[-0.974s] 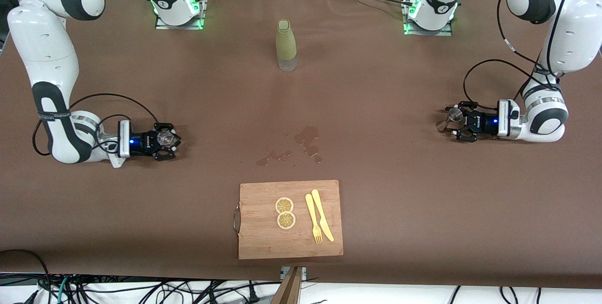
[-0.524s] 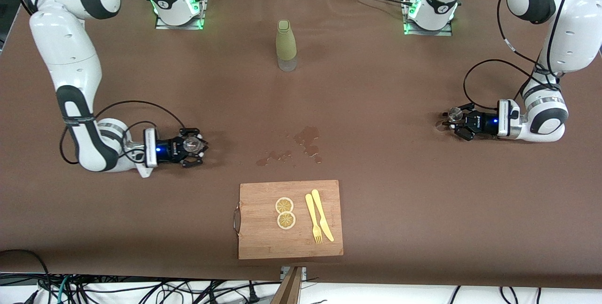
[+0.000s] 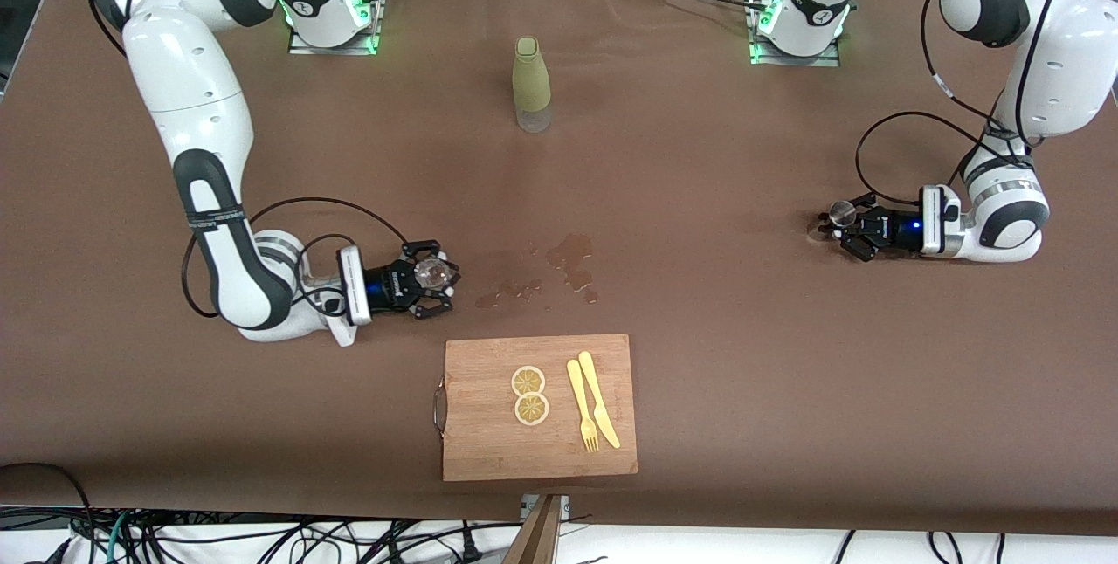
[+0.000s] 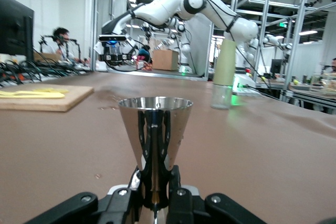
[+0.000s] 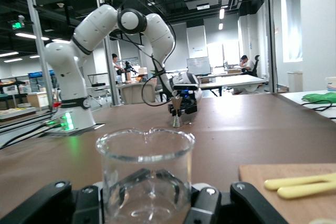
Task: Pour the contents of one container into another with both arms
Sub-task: 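Carry the beaker with the right gripper toward the jigger held by the left gripper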
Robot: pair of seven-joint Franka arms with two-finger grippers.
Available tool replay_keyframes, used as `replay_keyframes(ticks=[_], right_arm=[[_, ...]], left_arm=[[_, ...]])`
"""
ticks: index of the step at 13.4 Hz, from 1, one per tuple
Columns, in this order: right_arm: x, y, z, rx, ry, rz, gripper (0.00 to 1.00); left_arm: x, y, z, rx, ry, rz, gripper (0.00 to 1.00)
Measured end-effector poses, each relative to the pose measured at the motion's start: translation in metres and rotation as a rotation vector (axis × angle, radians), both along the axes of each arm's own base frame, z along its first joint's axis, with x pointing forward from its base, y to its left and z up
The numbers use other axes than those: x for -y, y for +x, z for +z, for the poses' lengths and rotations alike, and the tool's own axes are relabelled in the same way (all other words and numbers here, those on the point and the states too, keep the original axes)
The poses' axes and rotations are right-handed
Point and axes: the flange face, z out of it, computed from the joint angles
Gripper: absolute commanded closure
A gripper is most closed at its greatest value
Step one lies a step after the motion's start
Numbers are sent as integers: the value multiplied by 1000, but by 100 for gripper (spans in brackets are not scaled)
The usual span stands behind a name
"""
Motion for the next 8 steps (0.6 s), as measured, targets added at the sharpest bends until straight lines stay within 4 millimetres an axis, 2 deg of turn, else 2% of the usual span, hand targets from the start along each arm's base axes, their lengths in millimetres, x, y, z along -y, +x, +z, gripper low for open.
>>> replay_keyframes(ticks=[3, 5, 6, 8], right_arm=[[-45, 3, 15, 22, -65, -57, 100], [-72, 4, 33, 9, -138, -94, 100], [-87, 5, 44, 4, -178, -121, 100], [-121, -1, 66, -10, -249, -169, 100]], left_arm=[[21, 12, 1, 24, -41, 22, 100], [33, 22, 6, 33, -51, 6, 100], [44, 29, 10, 36, -51, -5, 100], [81, 48, 18, 53, -48, -6, 100]])
